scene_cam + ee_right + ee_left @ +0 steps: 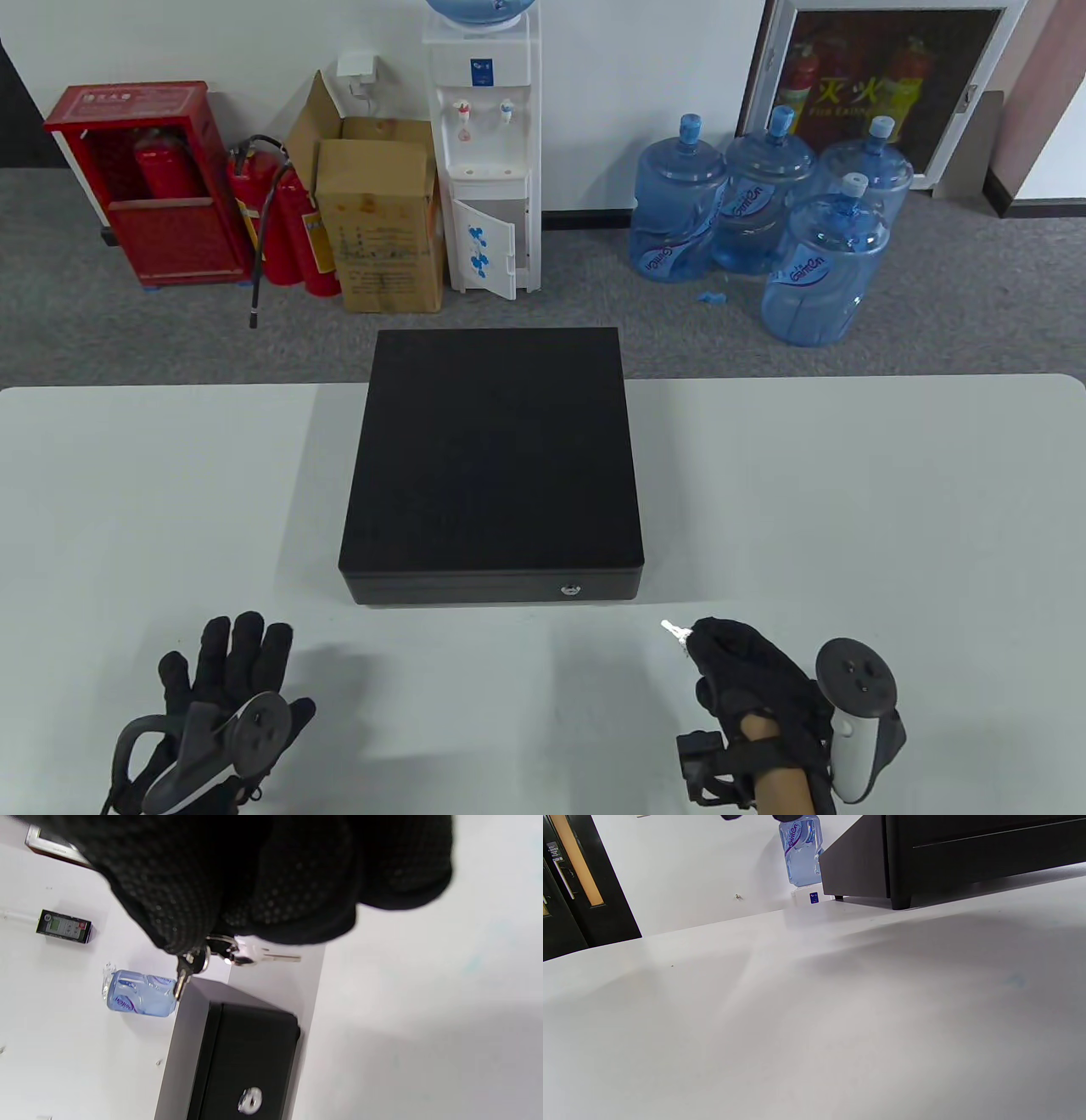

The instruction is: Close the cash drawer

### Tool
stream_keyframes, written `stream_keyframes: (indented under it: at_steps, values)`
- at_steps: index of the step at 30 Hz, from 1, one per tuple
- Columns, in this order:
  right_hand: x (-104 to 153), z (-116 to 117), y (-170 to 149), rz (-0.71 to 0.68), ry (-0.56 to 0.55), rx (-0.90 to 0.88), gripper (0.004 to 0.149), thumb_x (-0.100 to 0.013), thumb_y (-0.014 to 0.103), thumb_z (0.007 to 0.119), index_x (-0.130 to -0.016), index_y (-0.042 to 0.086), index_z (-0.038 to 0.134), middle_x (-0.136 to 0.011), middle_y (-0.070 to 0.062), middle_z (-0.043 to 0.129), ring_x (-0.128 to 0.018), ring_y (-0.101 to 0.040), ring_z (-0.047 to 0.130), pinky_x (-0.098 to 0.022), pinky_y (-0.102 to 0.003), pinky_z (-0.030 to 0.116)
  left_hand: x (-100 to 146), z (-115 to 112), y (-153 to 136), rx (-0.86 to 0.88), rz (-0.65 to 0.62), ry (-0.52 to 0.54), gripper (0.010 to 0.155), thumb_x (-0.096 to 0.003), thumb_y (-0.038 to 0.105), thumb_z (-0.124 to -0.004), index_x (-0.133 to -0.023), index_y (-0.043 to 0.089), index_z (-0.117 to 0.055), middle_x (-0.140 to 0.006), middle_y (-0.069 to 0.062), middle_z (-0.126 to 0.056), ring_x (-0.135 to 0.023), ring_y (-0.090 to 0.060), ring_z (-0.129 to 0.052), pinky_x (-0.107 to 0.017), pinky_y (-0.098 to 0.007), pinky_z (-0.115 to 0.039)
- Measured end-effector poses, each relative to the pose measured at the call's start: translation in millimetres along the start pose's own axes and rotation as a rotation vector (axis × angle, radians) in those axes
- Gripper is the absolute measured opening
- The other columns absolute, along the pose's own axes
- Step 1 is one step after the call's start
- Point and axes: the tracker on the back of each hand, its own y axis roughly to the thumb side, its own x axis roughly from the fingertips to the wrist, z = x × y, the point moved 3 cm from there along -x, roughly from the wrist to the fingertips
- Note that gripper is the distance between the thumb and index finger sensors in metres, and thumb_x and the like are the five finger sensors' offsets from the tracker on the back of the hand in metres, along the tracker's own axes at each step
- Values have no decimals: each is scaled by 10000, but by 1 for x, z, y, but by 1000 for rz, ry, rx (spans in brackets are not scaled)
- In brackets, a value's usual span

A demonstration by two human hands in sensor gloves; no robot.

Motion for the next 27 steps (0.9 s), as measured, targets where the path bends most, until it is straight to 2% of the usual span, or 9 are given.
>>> stream_keyframes:
  at_steps: [9,16,27]
  values:
    - [-17,-20,-35,89,-64,-140,373,-363,398,889,-707,267,947,-652,-27,982,-278,-108,1011,-349,-402,897,0,0,0,0,3,-4,847,-507,694,-455,-1175,273,-149,-1291,-135,-228,-1197,-461,-250,-753,-754,-304]
    - [-16,-35,-67,167,-156,-196,373,-352,395,899,-682,234,967,-589,-43,1012,-214,-93,1021,-301,-383,916,0,-1,0,-1,5,-14,849,-507,694,-456,-1176,271,-148,-1292,-135,-226,-1197,-462,-250,-754,-754,-302]
    - [-8,-57,-77,225,-263,-237,374,-348,395,901,-675,228,972,-571,-43,1026,-194,-85,1033,-283,-372,928,0,1,0,-7,5,-5,846,-507,694,-457,-1174,274,-149,-1291,-134,-229,-1196,-463,-251,-754,-754,-304]
